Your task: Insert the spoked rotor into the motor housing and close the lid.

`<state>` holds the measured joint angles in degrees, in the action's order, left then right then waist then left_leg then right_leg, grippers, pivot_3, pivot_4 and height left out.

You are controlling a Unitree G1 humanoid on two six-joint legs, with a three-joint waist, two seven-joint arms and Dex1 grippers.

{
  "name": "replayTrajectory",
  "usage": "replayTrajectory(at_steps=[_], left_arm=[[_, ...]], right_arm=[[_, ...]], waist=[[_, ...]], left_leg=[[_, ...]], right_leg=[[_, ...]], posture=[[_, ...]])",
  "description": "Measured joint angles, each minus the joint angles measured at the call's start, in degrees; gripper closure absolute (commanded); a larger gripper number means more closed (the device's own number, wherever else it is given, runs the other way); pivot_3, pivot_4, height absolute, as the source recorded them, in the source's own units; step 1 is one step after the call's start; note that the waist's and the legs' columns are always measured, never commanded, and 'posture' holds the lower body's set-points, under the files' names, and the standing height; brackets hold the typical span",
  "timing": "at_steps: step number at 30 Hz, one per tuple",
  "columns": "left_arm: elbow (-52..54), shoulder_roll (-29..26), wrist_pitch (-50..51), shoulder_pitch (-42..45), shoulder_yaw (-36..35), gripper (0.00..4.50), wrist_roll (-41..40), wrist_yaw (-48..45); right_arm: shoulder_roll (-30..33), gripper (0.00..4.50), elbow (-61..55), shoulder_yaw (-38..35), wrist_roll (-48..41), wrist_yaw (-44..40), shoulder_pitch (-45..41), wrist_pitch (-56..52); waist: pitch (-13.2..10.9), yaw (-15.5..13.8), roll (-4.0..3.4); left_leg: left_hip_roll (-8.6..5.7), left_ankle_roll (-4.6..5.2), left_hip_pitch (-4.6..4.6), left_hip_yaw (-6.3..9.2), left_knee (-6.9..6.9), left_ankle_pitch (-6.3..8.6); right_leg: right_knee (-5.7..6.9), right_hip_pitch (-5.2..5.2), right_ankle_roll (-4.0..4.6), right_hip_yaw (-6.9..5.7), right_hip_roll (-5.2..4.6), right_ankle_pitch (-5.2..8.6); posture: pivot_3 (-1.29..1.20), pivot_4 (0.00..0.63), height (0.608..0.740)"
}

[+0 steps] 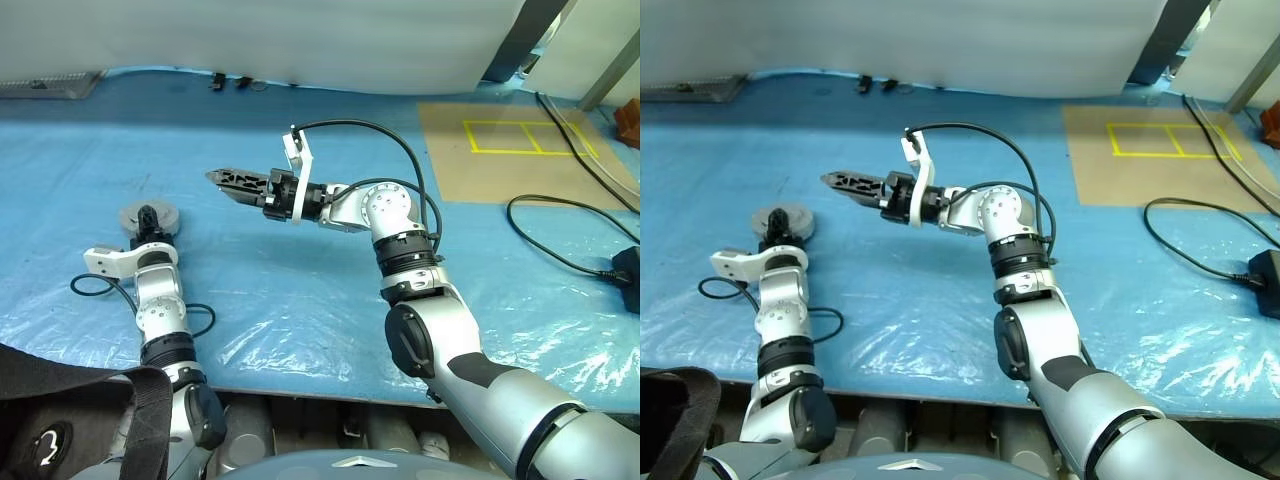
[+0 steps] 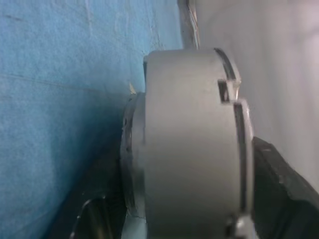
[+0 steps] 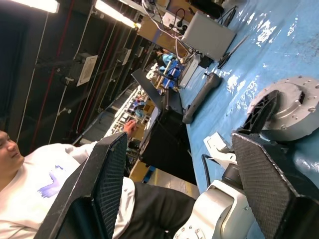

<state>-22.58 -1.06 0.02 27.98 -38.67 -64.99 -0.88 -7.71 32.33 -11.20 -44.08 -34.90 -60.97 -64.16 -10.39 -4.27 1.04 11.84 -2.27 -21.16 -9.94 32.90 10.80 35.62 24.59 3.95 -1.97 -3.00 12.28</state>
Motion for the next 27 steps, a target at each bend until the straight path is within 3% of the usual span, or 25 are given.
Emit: replayTrajectory(at_steps=[1, 2, 9, 16, 22, 27], left_arm=[[1.2, 0.8, -0.4, -0.1, -0.3, 0.11, 0.0, 0.4], [2.2, 1.5, -0.9, -0.1, -0.5, 0.01, 0.0, 0.7], [10.2, 6.7, -8.5, -2.6, -0.7, 0.01, 6.4, 9.2], [15.8, 3.6, -12.8, -8.3, 3.1, 0.01, 22.8, 14.4], [24.6, -1.9, -10.4, -18.6, 12.0, 0.01, 29.8, 4.6], [32.4, -9.1, -7.1, -25.0, 19.6, 0.01, 32.5, -6.8]], right_arm=[[0.0, 1.01, 0.0, 0.1, 0.0, 0.0, 0.0, 0.1], [0.0, 1.01, 0.0, 0.2, 0.0, 0.0, 0.0, 0.2], [0.2, 1.01, 0.0, 0.7, 0.2, -0.4, 0.0, 1.2], [0.1, 1.01, 0.0, 2.0, 1.7, -1.4, 0.0, 3.3], [3.2, 1.01, -5.4, 14.3, 15.2, -2.5, 5.4, 19.9], [9.8, 1.01, -13.7, 22.0, 24.4, -6.5, 12.5, 33.6]], waist=[[0.0, 0.1, 0.0], [0.0, 0.1, 0.0], [0.0, 0.4, 0.01], [0.0, 0.3, 0.03], [0.0, 0.1, 0.06], [0.0, 0.1, 0.07]], left_leg=[[0.01, 0.0, 0.0, 0.0, 0.0, 0.0], [0.01, 0.0, 0.0, 0.0, 0.0, 0.0], [0.02, 0.0, 0.02, 0.01, -0.03, 0.0], [0.04, 0.01, 0.01, 0.07, -0.04, 0.0], [0.03, 0.01, -0.02, 0.05, -0.06, 0.0], [0.0, 0.02, 0.0, 0.04, -0.03, 0.01]], right_leg=[[0.0, 0.0, 0.01, 0.01, 0.0, 0.0], [0.0, 0.0, 0.01, 0.01, 0.0, 0.01], [-0.03, 0.0, 0.06, 0.02, 0.01, 0.04], [-0.06, 0.0, 0.03, -0.01, -0.02, 0.03], [-0.09, 0.01, 0.02, -0.04, -0.08, 0.05], [-0.08, -0.01, 0.08, 0.0, -0.11, 0.09]], posture=[[0.0, 0.15, 0.74], [0.0, 0.15, 0.74], [0.0, 0.15, 0.74], [0.0, 0.15, 0.74], [0.0, 0.15, 0.74], [0.0, 0.15, 0.74]])
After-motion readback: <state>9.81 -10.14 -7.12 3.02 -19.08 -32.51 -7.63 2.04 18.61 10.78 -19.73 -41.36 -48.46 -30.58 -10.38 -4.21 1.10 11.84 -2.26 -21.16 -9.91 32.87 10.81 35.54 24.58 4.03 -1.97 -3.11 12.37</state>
